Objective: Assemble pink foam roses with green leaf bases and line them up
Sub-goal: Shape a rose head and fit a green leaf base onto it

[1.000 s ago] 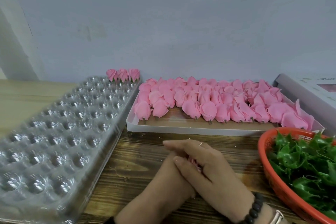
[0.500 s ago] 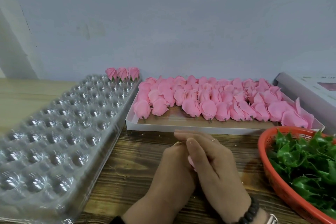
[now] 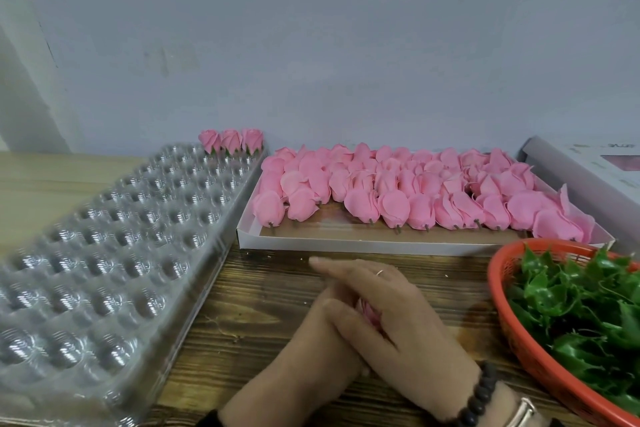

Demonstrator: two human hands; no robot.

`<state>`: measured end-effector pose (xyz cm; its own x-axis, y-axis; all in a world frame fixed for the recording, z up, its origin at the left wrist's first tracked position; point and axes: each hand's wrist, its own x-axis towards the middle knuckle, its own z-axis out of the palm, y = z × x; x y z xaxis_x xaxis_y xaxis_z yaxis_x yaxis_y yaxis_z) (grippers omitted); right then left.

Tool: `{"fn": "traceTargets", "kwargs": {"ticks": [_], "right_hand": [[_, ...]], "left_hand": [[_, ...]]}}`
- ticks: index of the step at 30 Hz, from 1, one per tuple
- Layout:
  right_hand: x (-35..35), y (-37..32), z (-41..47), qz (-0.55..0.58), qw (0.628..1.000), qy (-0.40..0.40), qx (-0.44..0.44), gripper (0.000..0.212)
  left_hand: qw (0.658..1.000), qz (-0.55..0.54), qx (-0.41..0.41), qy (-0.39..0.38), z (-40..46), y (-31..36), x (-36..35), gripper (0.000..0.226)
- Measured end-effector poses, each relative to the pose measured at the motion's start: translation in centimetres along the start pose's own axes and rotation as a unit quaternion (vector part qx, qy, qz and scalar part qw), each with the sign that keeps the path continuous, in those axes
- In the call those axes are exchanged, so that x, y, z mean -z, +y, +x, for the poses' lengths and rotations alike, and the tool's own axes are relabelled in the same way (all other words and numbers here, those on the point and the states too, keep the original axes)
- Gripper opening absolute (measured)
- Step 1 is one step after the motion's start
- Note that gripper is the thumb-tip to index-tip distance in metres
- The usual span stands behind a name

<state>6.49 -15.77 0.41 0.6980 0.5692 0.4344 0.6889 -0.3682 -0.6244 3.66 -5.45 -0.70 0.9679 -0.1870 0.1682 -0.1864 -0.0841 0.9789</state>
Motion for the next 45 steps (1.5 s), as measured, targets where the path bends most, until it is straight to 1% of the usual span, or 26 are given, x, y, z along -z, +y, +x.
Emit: {"fn": "traceTargets", "kwargs": {"ticks": [1, 2, 4, 5, 8, 9, 11, 12, 13, 15, 18, 20, 21, 23, 26, 29, 31, 33, 34, 35, 37, 39, 41, 42, 43, 45], "right_hand": [[0.0, 0.1, -0.1, 0.001, 1.000, 0.013, -0.011, 0.047], [0.1, 0.2, -0.1, 0.021, 0.999, 0.033, -0.025, 0.050], [0.1, 0.4, -0.3, 0.096, 0.990, 0.084, -0.055, 0.056], [0.1, 0.4, -0.3, 0.127, 0.984, 0.105, -0.065, 0.056], [-0.3, 0.2, -0.1, 0.141, 0.977, 0.150, -0.060, 0.038], [-0.5, 0.1, 0.0, 0.131, 0.977, 0.158, -0.058, 0.036], [-0.9, 0.0, 0.0, 0.098, 0.980, 0.164, -0.056, 0.038], [-1.1, 0.0, -0.1, 0.085, 0.982, 0.162, -0.057, 0.039], [-1.1, 0.0, -0.1, 0.076, 0.983, 0.157, -0.058, 0.040], [-0.7, 0.1, 0.0, 0.071, 0.987, 0.135, -0.055, 0.039], [0.1, 0.3, 0.3, 0.066, 0.996, 0.042, -0.043, 0.034], [0.4, 0.4, 0.4, 0.051, 0.997, -0.030, -0.045, 0.031], [0.4, 0.4, 0.4, 0.052, 0.996, -0.046, -0.048, 0.031], [0.6, 0.6, 0.3, 0.075, 0.995, -0.039, -0.062, 0.033], [0.8, 1.1, 0.2, 0.129, 0.986, -0.025, -0.105, 0.053], [0.7, 1.4, 0.1, 0.147, 0.980, -0.029, -0.130, 0.069], [0.6, 1.3, 0.0, 0.167, 0.978, -0.001, -0.127, 0.071], [0.4, 1.0, 0.0, 0.182, 0.976, 0.047, -0.107, 0.060], [0.2, 0.7, 0.0, 0.182, 0.976, 0.072, -0.094, 0.052], [0.0, 0.5, 0.0, 0.180, 0.975, 0.094, -0.086, 0.046], [-0.4, 0.2, 0.0, 0.173, 0.973, 0.125, -0.086, 0.041], [-0.7, 0.0, 0.0, 0.157, 0.975, 0.136, -0.084, 0.040], [-0.7, 0.0, 0.0, 0.133, 0.979, 0.140, -0.070, 0.038], [-0.5, 0.0, -0.1, 0.123, 0.981, 0.137, -0.065, 0.038], [-0.4, 0.1, -0.1, 0.114, 0.983, 0.132, -0.064, 0.038], [-0.2, 0.2, -0.1, 0.103, 0.986, 0.114, -0.069, 0.038]], "left_hand": [[0.999, -0.030, -0.009, 0.029, 0.4, 0.3, -0.1, 0.010], [0.997, 0.052, -0.034, 0.045, 0.5, -0.3, 0.4, 0.009], [0.994, 0.056, -0.030, 0.087, 0.8, 0.0, 0.7, 0.022], [0.993, 0.044, -0.042, 0.098, 0.9, 0.1, 0.9, 0.027], [0.986, 0.092, -0.072, 0.122, 0.9, 0.4, 0.5, 0.048], [0.981, 0.121, -0.084, 0.124, 1.0, 0.3, 0.2, 0.047], [0.963, 0.203, -0.128, 0.123, 1.2, 0.1, -0.4, 0.032], [0.954, 0.227, -0.144, 0.129, 1.3, 0.1, -0.6, 0.027], [0.952, 0.233, -0.147, 0.131, 1.4, 0.2, -0.8, 0.028], [0.962, 0.205, -0.129, 0.129, 1.5, 0.4, -1.0, 0.036], [0.979, 0.181, -0.051, 0.082, 1.2, 0.5, -0.7, 0.040], [0.980, 0.193, -0.031, 0.039, 1.2, 0.3, -0.2, 0.043], [0.977, 0.211, -0.022, 0.026, 1.1, 0.4, -0.1, 0.044], [0.975, 0.217, -0.035, 0.012, 1.2, 0.4, 0.1, 0.041], [0.993, 0.086, -0.071, 0.026, 1.0, 0.6, 0.5, 0.024], [0.993, 0.031, -0.103, 0.055, 0.8, 0.5, 0.8, 0.023], [0.992, 0.036, -0.096, 0.072, 0.9, 0.2, 0.7, 0.022], [0.986, 0.094, -0.081, 0.116, 1.2, -0.3, 0.5, 0.026], [0.975, 0.149, -0.084, 0.140, 1.2, -0.5, 0.5, 0.029], [0.962, 0.204, -0.103, 0.150, 1.3, -0.7, 0.4, 0.029], [0.938, 0.292, -0.127, 0.139, 1.3, -0.7, 0.0, 0.018], [0.927, 0.322, -0.131, 0.139, 1.5, -0.7, -0.2, 0.020], [0.914, 0.342, -0.155, 0.155, 1.6, -0.2, -0.5, 0.020], [0.922, 0.319, -0.155, 0.154, 1.5, -0.1, -0.7, 0.022], [0.944, 0.259, -0.132, 0.154, 1.3, 0.3, -1.0, 0.028], [0.978, 0.168, -0.069, 0.107, 1.0, 0.8, -1.0, 0.039]]}}
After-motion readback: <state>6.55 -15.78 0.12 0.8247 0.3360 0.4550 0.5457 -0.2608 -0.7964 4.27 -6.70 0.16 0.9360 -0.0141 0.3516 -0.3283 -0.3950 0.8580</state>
